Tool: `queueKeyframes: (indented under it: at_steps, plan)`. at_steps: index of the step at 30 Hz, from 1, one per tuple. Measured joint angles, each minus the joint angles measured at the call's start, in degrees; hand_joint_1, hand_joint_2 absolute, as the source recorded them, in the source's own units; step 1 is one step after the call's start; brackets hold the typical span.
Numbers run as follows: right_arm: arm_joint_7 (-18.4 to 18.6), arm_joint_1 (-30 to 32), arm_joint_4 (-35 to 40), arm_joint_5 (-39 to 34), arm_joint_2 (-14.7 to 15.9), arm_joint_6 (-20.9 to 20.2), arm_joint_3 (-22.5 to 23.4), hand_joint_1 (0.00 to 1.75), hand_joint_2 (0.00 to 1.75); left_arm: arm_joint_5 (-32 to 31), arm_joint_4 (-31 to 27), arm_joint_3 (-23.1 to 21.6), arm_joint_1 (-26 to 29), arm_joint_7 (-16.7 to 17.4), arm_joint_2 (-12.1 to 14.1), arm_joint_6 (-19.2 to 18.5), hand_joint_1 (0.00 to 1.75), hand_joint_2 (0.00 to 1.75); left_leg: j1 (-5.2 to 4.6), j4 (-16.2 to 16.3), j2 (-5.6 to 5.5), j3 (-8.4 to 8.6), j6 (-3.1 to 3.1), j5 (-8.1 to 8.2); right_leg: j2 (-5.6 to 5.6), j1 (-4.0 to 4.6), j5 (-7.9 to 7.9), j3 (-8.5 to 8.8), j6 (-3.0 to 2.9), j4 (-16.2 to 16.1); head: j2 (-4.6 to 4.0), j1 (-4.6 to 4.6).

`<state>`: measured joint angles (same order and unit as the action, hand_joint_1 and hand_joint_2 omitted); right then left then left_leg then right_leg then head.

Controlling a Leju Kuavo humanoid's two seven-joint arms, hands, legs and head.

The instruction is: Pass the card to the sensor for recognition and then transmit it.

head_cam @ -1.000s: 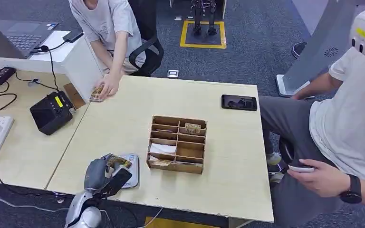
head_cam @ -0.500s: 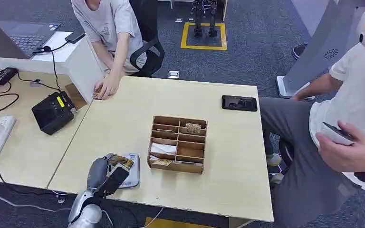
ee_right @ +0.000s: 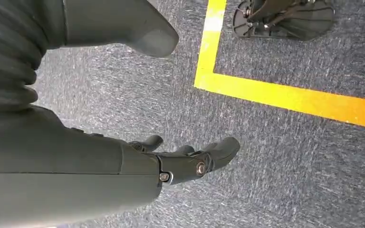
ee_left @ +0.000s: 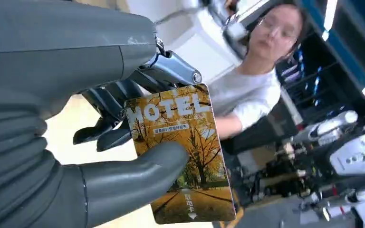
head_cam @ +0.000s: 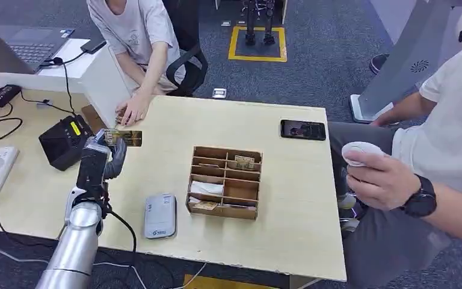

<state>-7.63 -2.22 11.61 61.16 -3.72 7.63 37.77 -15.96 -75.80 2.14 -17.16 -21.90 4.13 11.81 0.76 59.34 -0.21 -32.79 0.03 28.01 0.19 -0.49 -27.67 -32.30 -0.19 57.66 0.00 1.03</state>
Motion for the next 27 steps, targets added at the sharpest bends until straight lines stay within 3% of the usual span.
queueKeyframes:
  at_steps: [2, 4, 7, 9, 11, 16, 27]
  plan:
    - [0.0, -0.1, 0.0, 1.0, 0.0, -0.2, 0.0, 0.0, 1.75, -3.5, 0.7, 0.2, -3.2, 0.1, 0.6, 4.6, 1.75, 1.75, 0.0, 0.0, -0.03, -0.07, 0.02, -0.04, -0.04, 0.0, 0.01, -0.03, 0.01, 0.0, 0.0, 0.0]
    - [0.0, -0.4, 0.0, 2.4, 0.0, -0.8, 0.0, 0.0, 1.75, -10.9, 2.6, 0.2, -6.9, 0.4, 1.5, 10.9, 1.75, 1.75, 0.0, 0.0, -0.04, -0.07, 0.04, -0.07, -0.06, 0.0, 0.04, -0.02, 0.0, 0.0, 0.0, 0.02]
    - [-0.2, -0.8, 0.0, 4.6, 0.0, -1.0, -0.1, 0.0, 1.75, -28.6, 7.9, 0.2, -12.3, 0.0, 2.9, 23.0, 1.75, 1.75, -0.01, 0.0, -0.01, -0.06, 0.03, -0.11, -0.01, 0.0, 0.09, -0.02, 0.0, 0.0, 0.0, 0.02]
    - [-0.3, -1.0, 0.0, 5.2, 0.0, -1.0, -0.2, 0.0, 1.75, -38.6, 10.4, 0.2, -13.9, -0.1, 3.5, 27.0, 1.75, 1.75, -0.02, 0.0, 0.0, -0.04, 0.03, -0.11, 0.0, -0.01, 0.09, -0.02, 0.0, 0.0, 0.0, 0.04]
    - [-0.4, -1.1, 0.0, 5.5, 0.0, -1.0, -0.3, 0.0, 1.75, -46.1, 11.7, 0.8, -14.4, -0.4, 3.6, 27.5, 1.75, 1.75, -0.02, 0.0, 0.01, -0.04, 0.03, -0.1, 0.01, -0.01, 0.09, -0.02, 0.0, 0.0, 0.0, 0.02]
    - [-0.8, -1.3, 0.0, 6.6, 0.0, -1.8, -0.6, 0.0, 1.75, -65.5, 12.4, 6.8, -14.0, -1.2, 1.4, 27.6, 1.75, 1.75, -0.03, 0.0, 0.05, -0.1, 0.04, -0.09, 0.05, -0.02, 0.08, -0.08, 0.0, 0.0, 0.0, 0.02]
    - [0.2, -1.4, 0.0, 7.4, 0.0, -1.8, -0.6, 0.0, 1.75, -67.5, 12.4, 13.1, -12.8, -3.0, -1.1, 27.6, 1.75, 1.75, -0.03, 0.0, 0.04, -0.12, 0.04, -0.1, 0.04, -0.03, 0.08, -0.11, 0.0, 0.0, 0.0, 0.02]
